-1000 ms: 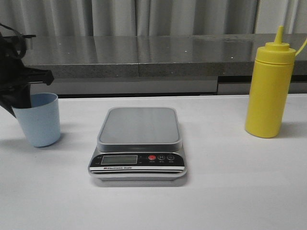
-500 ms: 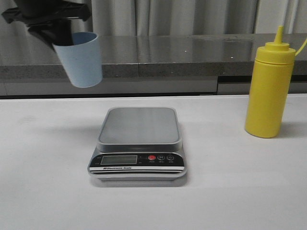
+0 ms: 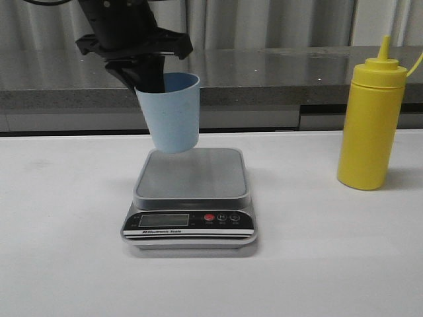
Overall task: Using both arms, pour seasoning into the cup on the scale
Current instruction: 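Carry the blue cup with the left gripper onto the scale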
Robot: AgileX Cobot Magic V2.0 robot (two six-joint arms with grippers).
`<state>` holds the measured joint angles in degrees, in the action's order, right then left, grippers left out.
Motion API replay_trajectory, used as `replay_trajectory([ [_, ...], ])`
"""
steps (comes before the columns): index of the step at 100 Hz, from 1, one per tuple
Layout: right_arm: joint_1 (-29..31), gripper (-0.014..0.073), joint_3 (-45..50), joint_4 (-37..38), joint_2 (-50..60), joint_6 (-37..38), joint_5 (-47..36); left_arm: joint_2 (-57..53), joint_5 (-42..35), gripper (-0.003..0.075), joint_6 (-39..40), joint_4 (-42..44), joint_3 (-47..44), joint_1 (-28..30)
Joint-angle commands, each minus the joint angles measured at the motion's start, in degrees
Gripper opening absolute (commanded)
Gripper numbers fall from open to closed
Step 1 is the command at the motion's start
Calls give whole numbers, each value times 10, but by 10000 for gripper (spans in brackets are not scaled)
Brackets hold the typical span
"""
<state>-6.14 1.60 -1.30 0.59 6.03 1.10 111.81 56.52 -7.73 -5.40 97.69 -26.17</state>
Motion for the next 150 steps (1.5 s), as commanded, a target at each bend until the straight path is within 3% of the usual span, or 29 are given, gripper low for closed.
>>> replay_trajectory([
  [1,2,-67,-10,5,11,0,-48,-25,-14,-20,1,-21,19,-9],
  [42,2,-67,-10,5,11,0,-48,7,-9,12,1,-27,19,-19],
  [49,2,-67,-10,5,11,0,-48,7,-9,81,1,-27,19,-19],
  [69,2,-67,-10,5,11,0,-48,7,-9,377,2,-30,19,-19],
  [78,2,-67,-10,5,11,0,-48,6,-9,426,4,-31,19,-19],
  [100,2,-67,-10,5,11,0,-48,-33,-31,416,7,-33,19,-19],
  [119,2,-67,-10,5,11,0,-48,-99,-51,337,8,-33,17,-19],
  [150,2,-67,-10,5,11,0,-48,-219,-100,13,23,-26,-41,17],
])
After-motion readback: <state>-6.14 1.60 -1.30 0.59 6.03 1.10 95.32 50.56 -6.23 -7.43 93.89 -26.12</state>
